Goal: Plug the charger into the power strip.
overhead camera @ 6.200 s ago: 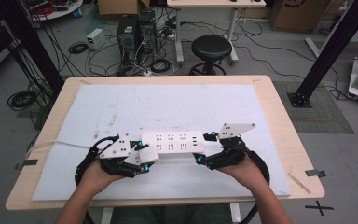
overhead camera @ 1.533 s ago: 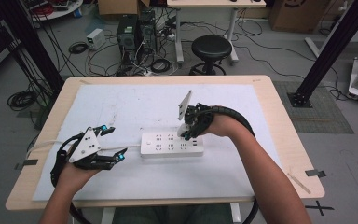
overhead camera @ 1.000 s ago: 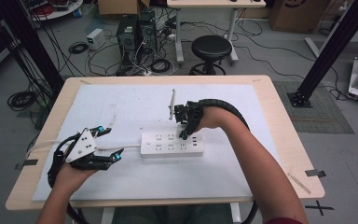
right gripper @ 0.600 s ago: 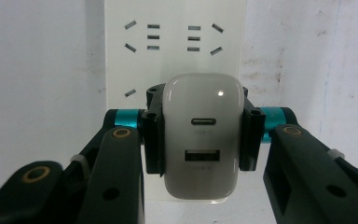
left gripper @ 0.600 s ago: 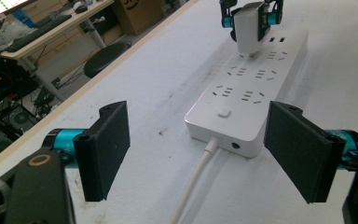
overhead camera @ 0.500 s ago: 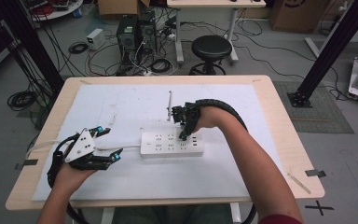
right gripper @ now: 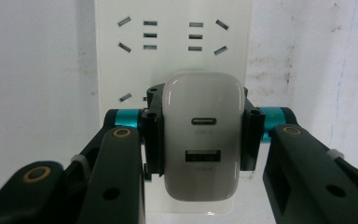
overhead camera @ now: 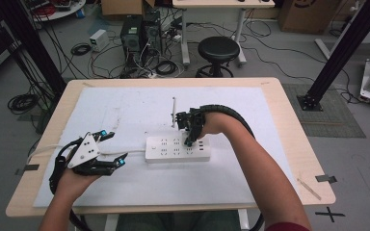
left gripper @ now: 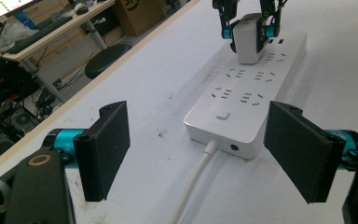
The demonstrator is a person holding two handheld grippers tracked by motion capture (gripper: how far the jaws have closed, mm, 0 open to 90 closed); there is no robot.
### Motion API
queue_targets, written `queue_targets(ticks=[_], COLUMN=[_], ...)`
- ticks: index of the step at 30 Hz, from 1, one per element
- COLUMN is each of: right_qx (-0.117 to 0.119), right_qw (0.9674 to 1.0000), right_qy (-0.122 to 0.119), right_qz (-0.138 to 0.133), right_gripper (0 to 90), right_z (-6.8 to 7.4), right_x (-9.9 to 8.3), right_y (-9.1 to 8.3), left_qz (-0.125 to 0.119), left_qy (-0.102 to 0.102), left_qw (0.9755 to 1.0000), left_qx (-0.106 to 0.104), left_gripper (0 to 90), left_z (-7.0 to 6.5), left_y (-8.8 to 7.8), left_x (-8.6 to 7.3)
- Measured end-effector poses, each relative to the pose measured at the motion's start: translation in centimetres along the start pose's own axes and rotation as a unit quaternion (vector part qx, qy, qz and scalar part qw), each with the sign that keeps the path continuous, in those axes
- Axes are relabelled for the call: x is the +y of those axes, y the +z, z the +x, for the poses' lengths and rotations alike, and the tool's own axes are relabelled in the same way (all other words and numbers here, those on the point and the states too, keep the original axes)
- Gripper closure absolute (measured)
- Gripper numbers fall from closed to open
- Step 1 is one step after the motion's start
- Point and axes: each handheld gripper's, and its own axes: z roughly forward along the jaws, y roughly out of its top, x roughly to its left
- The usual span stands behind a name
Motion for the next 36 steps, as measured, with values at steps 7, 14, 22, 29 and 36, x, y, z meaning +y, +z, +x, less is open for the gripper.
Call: queue_targets(ticks=[7,14,22,29,36], right_qx=[-0.011,-0.009,-0.024,-0.031,-0.035], right_qw=[0.9999,0.9999,0.9935,0.9703,0.9351], right_qy=[0.003,0.008,0.086,0.121,0.165], right_qz=[-0.007,-0.011,-0.071,-0.207,-0.312], right_gripper=[63.7,63.0,37.7,25.9,21.3], right_z=[0.4,0.3,0.4,2.3,3.7], right_x=[-0.1,-0.2,-1.9,-4.4,-7.0], right_y=[0.4,0.4,-1.4,-3.3,-3.6], left_qz=[0.002,0.005,0.003,-0.002,-0.005], left_qy=[0.001,0.006,0.000,0.001,-0.001], left_qw=[1.0000,0.9999,0.9999,0.9997,0.9996], left_qx=[-0.006,-0.014,-0.016,-0.023,-0.029], left_gripper=[22.6,22.6,22.6,22.6,22.6], left_z=[-0.1,-0.5,-0.1,0.2,0.7], left_y=[0.8,1.4,1.5,1.6,1.7], left_x=[0.1,0.3,0.4,0.9,1.1])
